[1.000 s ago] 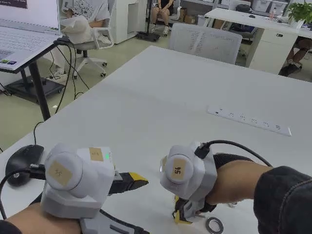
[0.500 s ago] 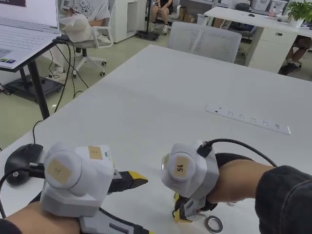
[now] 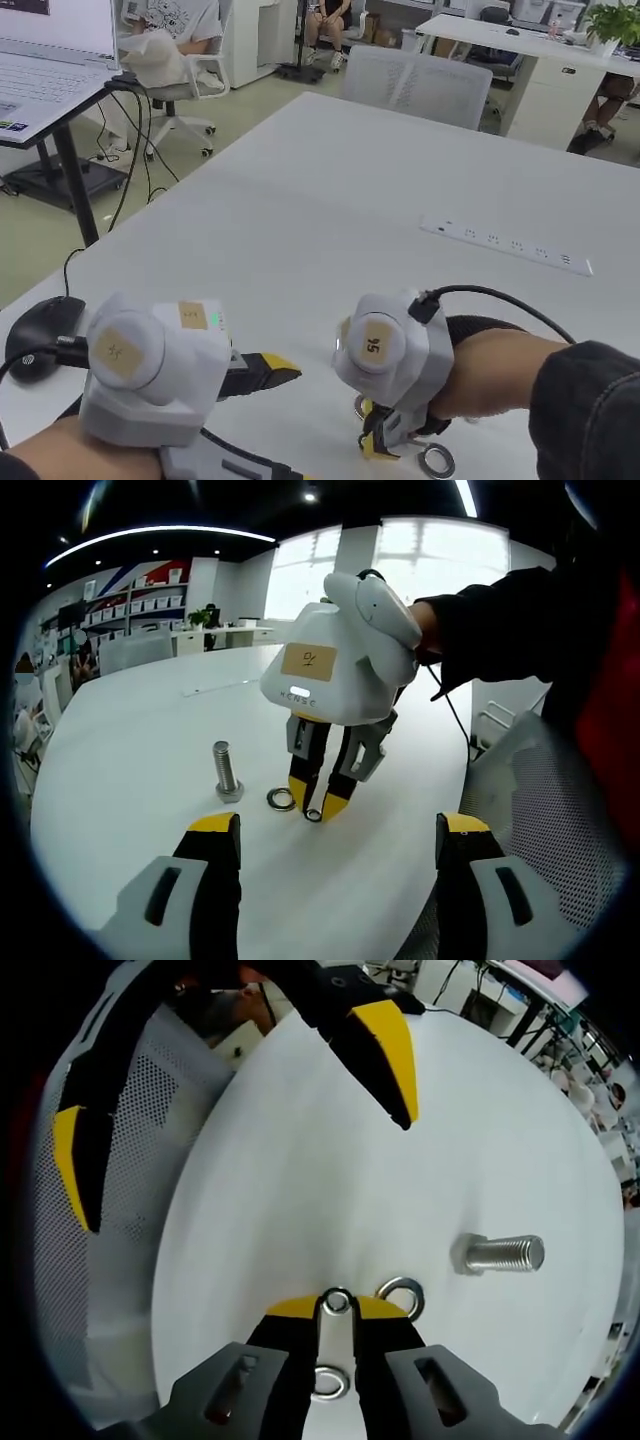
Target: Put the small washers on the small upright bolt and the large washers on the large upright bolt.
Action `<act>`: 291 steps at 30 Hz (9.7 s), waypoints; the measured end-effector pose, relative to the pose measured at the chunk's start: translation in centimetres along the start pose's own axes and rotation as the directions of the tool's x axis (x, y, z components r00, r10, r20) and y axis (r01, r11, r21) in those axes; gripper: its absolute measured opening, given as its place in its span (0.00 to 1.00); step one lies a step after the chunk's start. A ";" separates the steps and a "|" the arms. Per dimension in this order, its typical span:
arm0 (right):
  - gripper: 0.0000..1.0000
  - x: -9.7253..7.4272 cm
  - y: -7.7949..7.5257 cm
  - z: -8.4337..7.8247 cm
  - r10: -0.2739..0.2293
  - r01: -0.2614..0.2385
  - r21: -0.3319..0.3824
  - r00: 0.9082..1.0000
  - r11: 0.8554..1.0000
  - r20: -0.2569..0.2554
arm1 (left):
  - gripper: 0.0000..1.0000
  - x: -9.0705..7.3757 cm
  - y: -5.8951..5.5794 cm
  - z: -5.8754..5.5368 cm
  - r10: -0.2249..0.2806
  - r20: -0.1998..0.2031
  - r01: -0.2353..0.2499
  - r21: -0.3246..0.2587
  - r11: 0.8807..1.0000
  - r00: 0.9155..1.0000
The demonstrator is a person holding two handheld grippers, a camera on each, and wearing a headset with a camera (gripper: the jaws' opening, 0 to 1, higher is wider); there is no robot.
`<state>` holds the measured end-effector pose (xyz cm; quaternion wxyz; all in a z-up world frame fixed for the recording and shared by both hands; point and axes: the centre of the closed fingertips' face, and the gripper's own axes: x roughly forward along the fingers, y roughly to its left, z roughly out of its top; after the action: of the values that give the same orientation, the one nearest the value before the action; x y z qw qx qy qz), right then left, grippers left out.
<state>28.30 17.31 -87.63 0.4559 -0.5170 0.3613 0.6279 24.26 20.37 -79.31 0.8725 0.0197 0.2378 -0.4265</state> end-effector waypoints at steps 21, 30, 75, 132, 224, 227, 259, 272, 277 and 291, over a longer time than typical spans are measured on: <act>0.13 -2.3 1.3 -3.9 -0.015 0.016 0.088 1.000 0.996 -0.015 | 0.79 0.0 0.1 0.1 -0.013 -0.005 0.013 0.004 1.000 1.000; 0.13 -3.3 1.9 -5.5 -0.032 0.032 0.137 0.999 0.990 -0.008 | 0.79 -0.1 0.0 0.1 -0.015 -0.003 0.015 0.005 1.000 1.000; 0.13 -10.0 -1.3 -11.6 -0.126 0.135 0.270 0.991 0.953 -0.051 | 0.79 -0.1 0.0 -0.1 -0.013 -0.008 0.013 0.002 1.000 1.000; 0.13 -8.7 -4.9 -10.0 -0.086 0.101 0.180 0.993 0.979 -0.085 | 0.79 -0.2 0.7 0.0 0.007 -0.005 -0.007 -0.009 1.000 1.000; 0.40 -5.6 -3.3 -14.5 -0.109 0.126 0.329 0.992 0.936 -0.067 | 0.79 0.0 0.6 -0.2 0.000 -0.010 0.000 -0.009 1.000 1.000; 0.40 -5.7 -2.7 -14.8 -0.107 0.126 0.332 0.992 0.935 -0.074 | 0.79 0.0 0.5 -0.2 -0.003 -0.012 0.002 -0.007 1.000 1.000; 0.40 -5.4 1.9 -11.0 -0.065 0.069 0.320 0.998 0.945 -0.022 | 0.79 -0.1 0.1 0.0 -0.019 -0.012 0.019 0.008 1.000 1.000; 0.40 -5.0 1.9 -8.7 -0.055 0.056 0.270 0.998 0.961 -0.011 | 0.79 -0.3 0.1 0.2 -0.010 0.000 0.010 0.011 1.000 1.000; 0.40 -4.7 1.6 -7.9 -0.049 0.049 0.251 0.999 0.967 -0.007 | 0.79 -0.4 0.1 0.2 -0.006 0.003 0.006 0.010 1.000 1.000; 0.38 -3.2 1.1 -6.6 -0.029 0.029 0.226 1.000 0.974 -0.006 | 0.79 -0.3 0.2 0.2 -0.006 0.004 0.006 0.007 1.000 1.000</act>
<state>29.52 10.21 -85.89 0.5205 -0.4677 0.4236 0.5753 24.28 20.66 -79.05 0.8717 0.0212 0.2344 -0.4299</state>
